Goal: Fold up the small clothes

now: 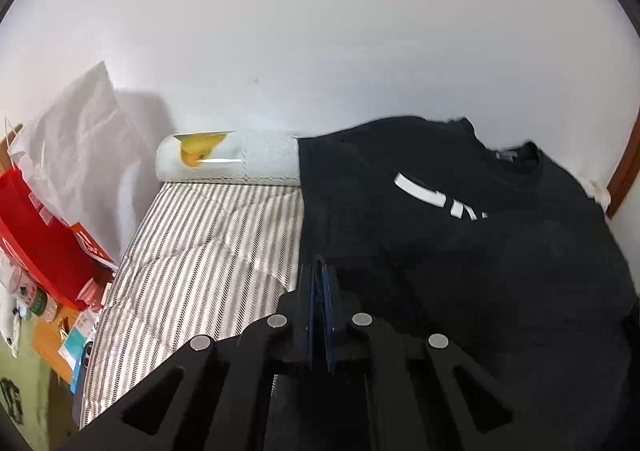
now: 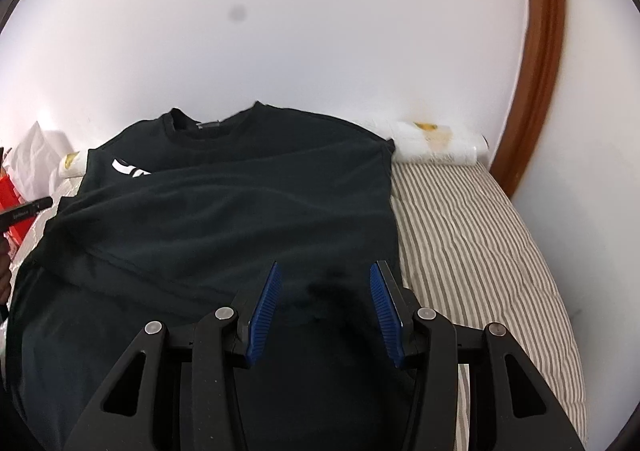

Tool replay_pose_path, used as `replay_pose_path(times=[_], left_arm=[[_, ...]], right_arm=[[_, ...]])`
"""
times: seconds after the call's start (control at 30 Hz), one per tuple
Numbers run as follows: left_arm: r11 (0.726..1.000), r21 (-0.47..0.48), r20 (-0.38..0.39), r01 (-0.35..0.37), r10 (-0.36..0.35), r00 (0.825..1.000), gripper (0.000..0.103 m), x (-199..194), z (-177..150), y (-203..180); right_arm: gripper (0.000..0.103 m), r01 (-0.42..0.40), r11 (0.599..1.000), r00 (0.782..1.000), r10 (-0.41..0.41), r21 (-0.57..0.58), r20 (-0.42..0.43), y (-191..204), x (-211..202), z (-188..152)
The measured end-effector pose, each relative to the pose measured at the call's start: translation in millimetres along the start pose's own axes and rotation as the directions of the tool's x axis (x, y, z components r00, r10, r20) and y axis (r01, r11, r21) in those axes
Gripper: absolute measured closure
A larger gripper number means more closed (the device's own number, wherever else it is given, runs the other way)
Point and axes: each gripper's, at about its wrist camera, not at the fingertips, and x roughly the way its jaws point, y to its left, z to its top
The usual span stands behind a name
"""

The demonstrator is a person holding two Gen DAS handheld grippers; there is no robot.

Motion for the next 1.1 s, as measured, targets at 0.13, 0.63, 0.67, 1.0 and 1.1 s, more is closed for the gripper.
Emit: replay_pose_path(times=[0.13, 0.63, 0.67, 1.0, 1.1], left_arm=[[0.998, 0.002, -0.024, 0.061, -0.061, 0.998, 0.095, -3.1, -1.3, 0.7], [0.992, -0.023, -0.134, 0.124, -0.125, 0.983, 0.062, 29.1, -25.5, -22.1], [0.993, -0.021, -0.13, 0.117, -0.119, 0.984, 0.062, 30.5, -25.9, -22.9], [0.997, 0.049, -0.091, 0.066, -0.061, 0.994, 0.09, 31.4, -21.3, -31.8], [0.997, 0.035, -0.054, 0.067, -0.065, 0.996, 0.091, 21.4, -13.3, -25.2]], right_arm=[[0.056, -0.008, 0.999, 0.999, 0.007, -0.038, -0.032, 11.5, 14.5, 0.7], [0.052, -0.119, 0.976, 0.992, 0.108, -0.182, -0.069, 49.0, 28.7, -20.2], [0.052, -0.118, 0.973, 0.992, 0.105, -0.196, -0.076, 52.2, 31.9, -21.3], [0.098, -0.026, 0.931, 0.997, -0.004, -0.363, -0.081, 89.5, 64.8, -32.6], [0.099, -0.018, 0.92, 0.999, -0.003, -0.391, -0.053, 89.9, 55.8, -32.8]])
